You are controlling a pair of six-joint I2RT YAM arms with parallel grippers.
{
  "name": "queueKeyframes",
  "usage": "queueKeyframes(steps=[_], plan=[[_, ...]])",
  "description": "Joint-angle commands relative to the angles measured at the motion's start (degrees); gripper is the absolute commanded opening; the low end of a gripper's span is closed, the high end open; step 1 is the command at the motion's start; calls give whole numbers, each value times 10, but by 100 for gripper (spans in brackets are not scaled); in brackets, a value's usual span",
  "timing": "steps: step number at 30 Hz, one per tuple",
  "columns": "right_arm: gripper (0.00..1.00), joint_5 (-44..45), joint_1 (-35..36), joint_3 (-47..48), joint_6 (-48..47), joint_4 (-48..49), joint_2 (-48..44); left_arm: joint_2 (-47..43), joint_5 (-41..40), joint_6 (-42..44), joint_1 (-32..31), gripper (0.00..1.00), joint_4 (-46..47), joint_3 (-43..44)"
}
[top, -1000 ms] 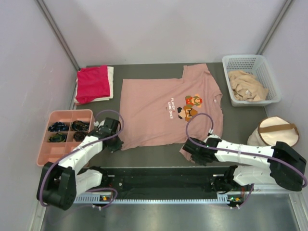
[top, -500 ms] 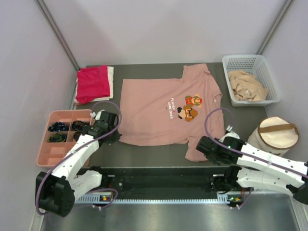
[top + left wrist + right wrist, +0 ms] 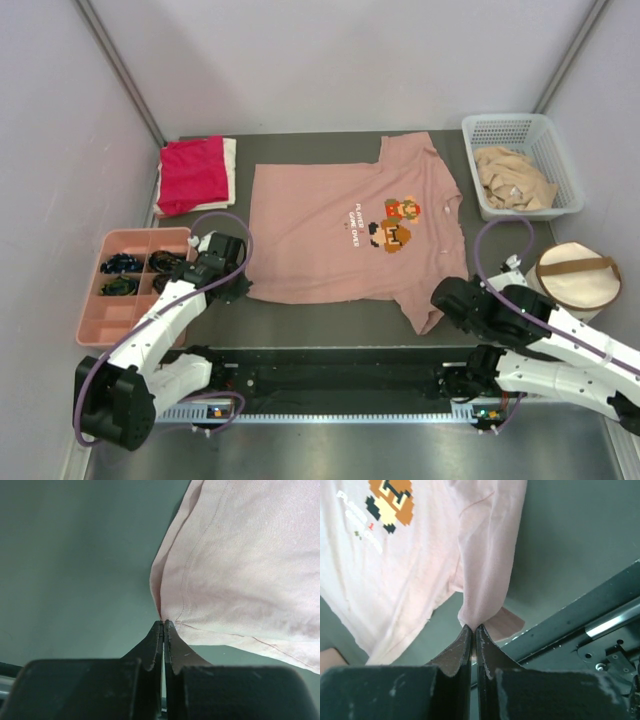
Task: Fold and stack the t-shirts
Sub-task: Grap the side of the flattened tshirt closest away from the robot with both arms
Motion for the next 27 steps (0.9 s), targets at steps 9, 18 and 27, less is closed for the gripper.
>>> queueKeyframes(steps=[9, 18, 27], plan=[[0, 89, 6, 101, -67, -161, 22, -13, -7, -6, -1, 0, -8, 0], [0, 166, -40, 148, -194, -157, 25, -7, -5, -7, -1, 0, -2, 2], [0, 191, -108, 208, -327, -135, 92, 2, -5, -7, -1, 0, 5, 2]])
